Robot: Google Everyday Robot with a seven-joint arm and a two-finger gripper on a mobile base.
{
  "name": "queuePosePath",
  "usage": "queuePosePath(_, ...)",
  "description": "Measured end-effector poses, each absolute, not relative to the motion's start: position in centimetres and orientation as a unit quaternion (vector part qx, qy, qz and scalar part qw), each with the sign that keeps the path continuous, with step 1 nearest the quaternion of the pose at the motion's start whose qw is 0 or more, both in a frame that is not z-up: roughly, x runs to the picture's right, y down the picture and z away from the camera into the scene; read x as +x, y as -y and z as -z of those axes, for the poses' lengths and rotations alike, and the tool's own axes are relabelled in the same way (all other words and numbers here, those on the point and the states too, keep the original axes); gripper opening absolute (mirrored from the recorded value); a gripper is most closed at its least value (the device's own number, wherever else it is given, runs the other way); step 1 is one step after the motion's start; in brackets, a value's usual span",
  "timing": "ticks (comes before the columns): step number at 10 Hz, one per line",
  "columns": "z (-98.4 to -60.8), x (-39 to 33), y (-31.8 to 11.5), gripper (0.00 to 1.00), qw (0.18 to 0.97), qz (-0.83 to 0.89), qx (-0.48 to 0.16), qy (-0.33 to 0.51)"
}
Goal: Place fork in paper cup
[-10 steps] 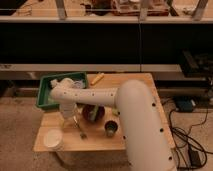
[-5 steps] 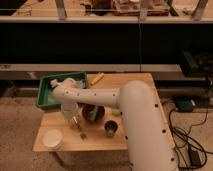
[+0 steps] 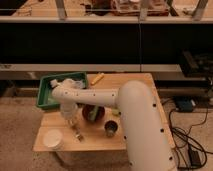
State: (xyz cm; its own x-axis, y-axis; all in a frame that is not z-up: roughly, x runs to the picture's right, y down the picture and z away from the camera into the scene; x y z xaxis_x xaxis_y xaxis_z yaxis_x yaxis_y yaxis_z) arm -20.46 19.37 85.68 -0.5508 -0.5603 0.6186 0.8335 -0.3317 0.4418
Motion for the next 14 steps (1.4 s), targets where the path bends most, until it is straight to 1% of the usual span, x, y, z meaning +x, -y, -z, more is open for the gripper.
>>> queuePosePath(2,-85.5,-20.5,-19.2,0.03,0.437,0.797,-0.179,0.377)
queuePosePath(5,-83.8,-20.6,-16.8,0.03,0.439,0.805,-0.163,0.365)
queuePosePath(8,-82.1,-20.8,-14.4,0.03,0.448,0.809,-0.133,0.357)
queuePosePath(9,-80.5,-21.1,-12.6,0.03,0.454,0.812,-0.106,0.351)
queuePosePath(11,-78.8,-21.3,-10.7,0.03,0.462,0.813,-0.068,0.348)
queuePosePath(12,-77.5,-21.5,-9.4,0.03,0.467,0.810,-0.031,0.353)
queuePosePath(13,-76.0,-21.8,-8.0,0.03,0.471,0.802,0.028,0.367)
queuePosePath(14,-75.1,-22.0,-7.3,0.03,0.473,0.795,0.066,0.375)
